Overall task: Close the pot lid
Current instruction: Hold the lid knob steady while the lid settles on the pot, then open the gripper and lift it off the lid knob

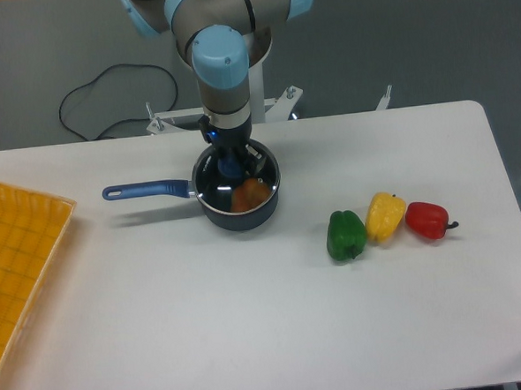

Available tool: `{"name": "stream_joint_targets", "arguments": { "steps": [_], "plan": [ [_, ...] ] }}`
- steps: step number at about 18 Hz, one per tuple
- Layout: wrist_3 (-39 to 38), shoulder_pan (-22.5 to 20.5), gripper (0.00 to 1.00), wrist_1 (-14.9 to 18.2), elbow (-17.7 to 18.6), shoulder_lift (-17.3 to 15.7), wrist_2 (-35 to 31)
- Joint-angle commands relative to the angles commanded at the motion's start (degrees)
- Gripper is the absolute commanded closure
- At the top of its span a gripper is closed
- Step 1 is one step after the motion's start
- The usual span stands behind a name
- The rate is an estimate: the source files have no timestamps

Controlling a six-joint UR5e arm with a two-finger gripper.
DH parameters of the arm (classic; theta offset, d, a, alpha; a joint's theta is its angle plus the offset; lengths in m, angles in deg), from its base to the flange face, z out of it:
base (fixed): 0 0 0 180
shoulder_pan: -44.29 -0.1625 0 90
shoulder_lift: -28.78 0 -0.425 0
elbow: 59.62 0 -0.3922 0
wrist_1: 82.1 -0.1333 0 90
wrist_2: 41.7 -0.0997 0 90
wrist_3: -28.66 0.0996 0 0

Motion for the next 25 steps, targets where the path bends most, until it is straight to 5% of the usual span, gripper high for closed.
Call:
{"name": "stream_joint_targets", "arguments": {
  "steps": [15, 19, 25],
  "plan": [
    [-0.2, 0.1, 0.19, -0.4, 0.0, 0.0, -0.4],
    [0.1, 0.3, 0.0, -0.3, -0.1, -0.3, -0.4],
    [-0.1, 1.5, 0.0, 1.4, -1.8, -3.3, -0.5]
  ]
}}
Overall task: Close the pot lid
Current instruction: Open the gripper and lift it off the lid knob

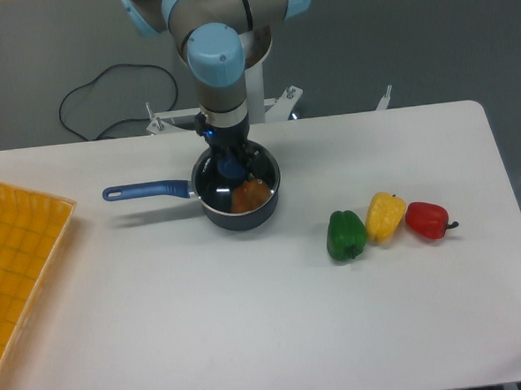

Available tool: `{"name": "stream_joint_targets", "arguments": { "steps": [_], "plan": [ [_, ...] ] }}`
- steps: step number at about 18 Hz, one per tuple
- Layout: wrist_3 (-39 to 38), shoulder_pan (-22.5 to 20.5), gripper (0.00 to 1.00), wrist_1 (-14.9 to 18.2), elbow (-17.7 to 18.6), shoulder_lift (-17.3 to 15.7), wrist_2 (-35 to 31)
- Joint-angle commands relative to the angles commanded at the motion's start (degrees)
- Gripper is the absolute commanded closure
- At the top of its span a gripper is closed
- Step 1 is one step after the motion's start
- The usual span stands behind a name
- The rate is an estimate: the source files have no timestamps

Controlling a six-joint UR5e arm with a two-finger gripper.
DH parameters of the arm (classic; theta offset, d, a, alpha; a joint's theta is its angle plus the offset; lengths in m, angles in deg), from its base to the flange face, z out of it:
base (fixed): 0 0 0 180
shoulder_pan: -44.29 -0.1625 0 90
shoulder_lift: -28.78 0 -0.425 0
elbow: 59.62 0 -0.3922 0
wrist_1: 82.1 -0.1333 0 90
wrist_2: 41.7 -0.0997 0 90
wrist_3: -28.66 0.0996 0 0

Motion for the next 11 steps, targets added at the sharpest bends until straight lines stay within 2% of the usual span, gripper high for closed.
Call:
{"name": "stream_joint_targets", "arguments": {
  "steps": [4, 8, 11],
  "plan": [
    [0.4, 0.1, 0.0, 2.7, -0.8, -3.8, -0.1],
    [0.0, -1.0, 0.0, 4.7, -4.8, -3.3, -1.3],
    [0.5, -4.6, 0.0, 4.9, -7.4, -2.9, -2.2]
  ]
}}
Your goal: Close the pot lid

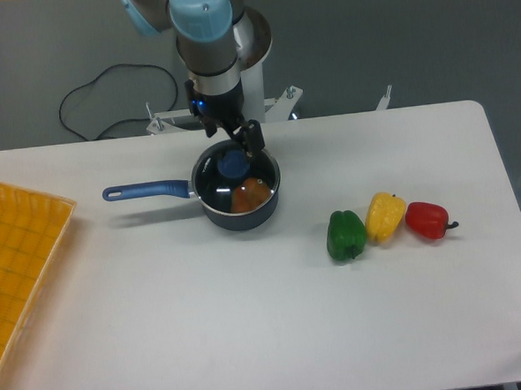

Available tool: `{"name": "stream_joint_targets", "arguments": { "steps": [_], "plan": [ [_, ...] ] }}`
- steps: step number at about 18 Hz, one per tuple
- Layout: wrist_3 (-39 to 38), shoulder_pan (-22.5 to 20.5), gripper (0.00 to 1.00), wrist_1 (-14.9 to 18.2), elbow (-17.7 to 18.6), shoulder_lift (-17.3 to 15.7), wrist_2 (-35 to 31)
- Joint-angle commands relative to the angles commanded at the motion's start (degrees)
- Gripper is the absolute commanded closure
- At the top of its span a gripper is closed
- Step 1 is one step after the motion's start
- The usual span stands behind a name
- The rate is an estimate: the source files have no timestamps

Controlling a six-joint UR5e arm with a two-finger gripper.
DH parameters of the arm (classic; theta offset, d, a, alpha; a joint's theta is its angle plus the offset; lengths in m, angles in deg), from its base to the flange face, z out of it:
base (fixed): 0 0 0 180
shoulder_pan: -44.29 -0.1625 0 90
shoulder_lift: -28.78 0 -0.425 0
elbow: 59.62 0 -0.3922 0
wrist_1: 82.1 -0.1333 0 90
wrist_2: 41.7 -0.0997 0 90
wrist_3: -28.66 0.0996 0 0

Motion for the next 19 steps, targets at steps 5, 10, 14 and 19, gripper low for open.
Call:
{"name": "stream_joint_targets", "arguments": {
  "steps": [5, 10, 14, 19],
  "plan": [
    [2.6, -6.9, 0.0, 3.8, -8.8, 6.7, 0.4],
    [14.8, -14.1, 0.0, 6.2, -14.5, 12.3, 1.2],
    [22.2, -18.9, 0.0, 6.0, -17.8, 16.9, 2.5],
    [27.9, -21.1, 0.0, 3.0, -18.8, 20.5, 2.7]
  ]
}}
